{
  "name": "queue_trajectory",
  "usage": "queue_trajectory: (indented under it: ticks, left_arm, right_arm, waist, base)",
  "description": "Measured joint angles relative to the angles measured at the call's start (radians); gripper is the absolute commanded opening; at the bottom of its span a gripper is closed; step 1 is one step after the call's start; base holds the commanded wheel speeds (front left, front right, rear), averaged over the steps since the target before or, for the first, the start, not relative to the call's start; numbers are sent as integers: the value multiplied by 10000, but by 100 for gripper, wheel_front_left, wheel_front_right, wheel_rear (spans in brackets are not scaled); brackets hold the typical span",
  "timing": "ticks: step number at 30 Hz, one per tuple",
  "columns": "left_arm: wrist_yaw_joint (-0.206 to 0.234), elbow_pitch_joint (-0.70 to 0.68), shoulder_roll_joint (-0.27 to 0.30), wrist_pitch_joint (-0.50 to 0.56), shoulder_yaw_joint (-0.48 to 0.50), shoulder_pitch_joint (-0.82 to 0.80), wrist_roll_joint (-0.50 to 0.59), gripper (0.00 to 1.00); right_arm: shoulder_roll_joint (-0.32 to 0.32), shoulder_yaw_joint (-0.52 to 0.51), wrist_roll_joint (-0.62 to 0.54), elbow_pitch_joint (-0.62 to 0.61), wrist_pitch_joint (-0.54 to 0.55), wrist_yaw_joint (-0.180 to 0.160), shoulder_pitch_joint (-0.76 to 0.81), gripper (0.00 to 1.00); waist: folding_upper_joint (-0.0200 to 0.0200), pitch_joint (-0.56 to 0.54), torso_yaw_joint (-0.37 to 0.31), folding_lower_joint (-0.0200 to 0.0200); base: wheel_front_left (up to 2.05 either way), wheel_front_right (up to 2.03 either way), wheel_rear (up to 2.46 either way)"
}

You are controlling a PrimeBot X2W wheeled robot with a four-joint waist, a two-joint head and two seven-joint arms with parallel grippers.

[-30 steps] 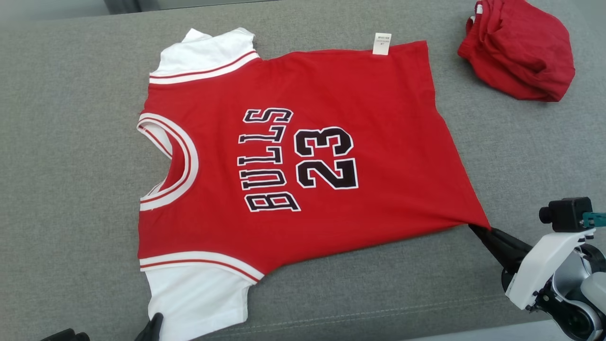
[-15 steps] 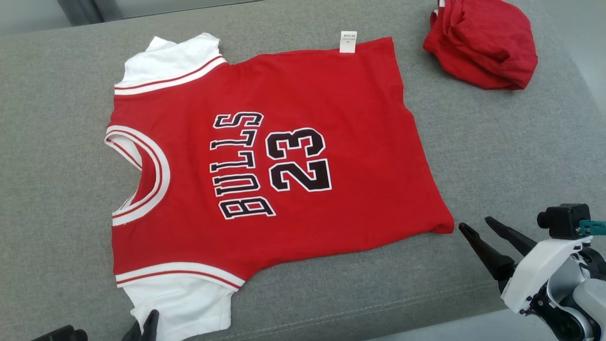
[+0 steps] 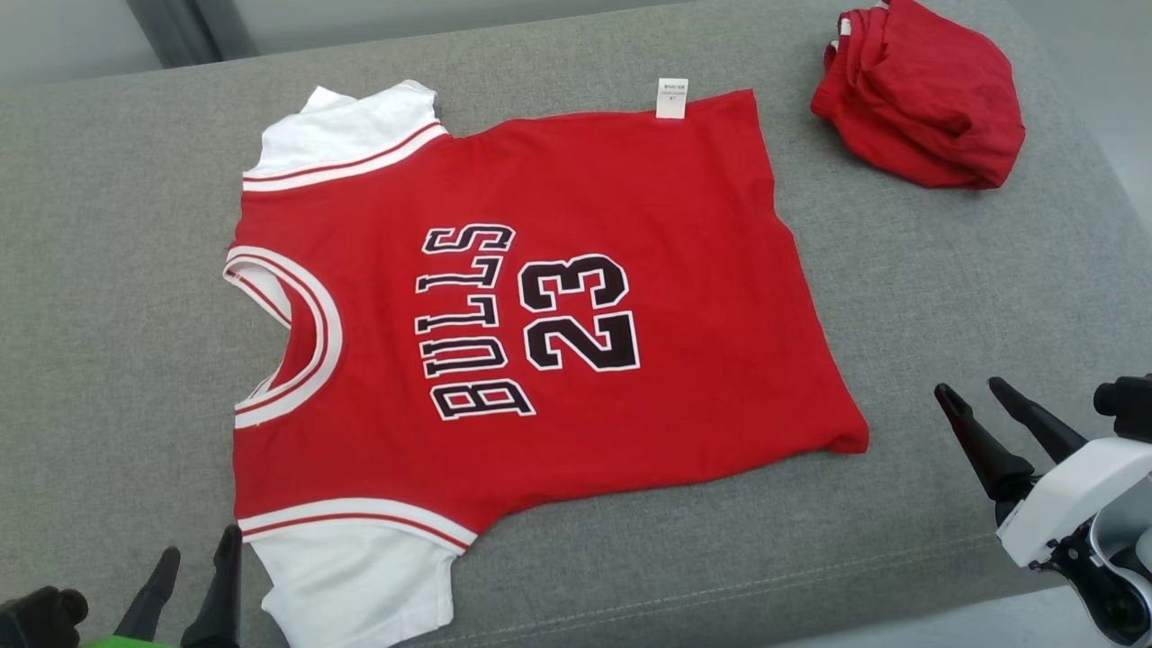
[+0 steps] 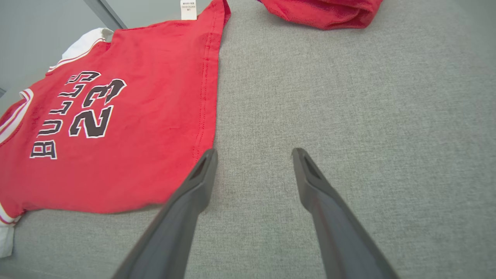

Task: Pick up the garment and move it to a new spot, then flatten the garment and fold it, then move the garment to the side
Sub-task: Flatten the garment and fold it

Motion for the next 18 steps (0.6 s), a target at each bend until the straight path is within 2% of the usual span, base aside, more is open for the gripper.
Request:
queue_trajectory:
  ticks: [8,11,16,18]
  left_arm:
    - [-35,-176,-213,-600,-570,-1013,541,100]
    - [-270,-151,-387,-823,-961,-1376,658,100]
    - [-370,15,-512,-1241,-1377,-1964,1254,100]
    - [-445,178,-556,-1371,-1486,-2067,1484,100]
  right_arm:
    - [100,-54,-169,-48,-267,0,-223,100]
    - [244,-46,-199,-56,-355,-2,-294,100]
    - [525,-8,-476,-88,-598,-17,-495,100]
    - [621,-12,-748,-100,-723,-153,-599,100]
  waist:
    - [0,-438,97,0]
    - [0,-630,125,0]
    - [0,-972,170,0]
    - [0,-1109,177,0]
  base:
    - [0,0,0]
    - [0,0,0]
    - [0,0,0]
    - [0,0,0]
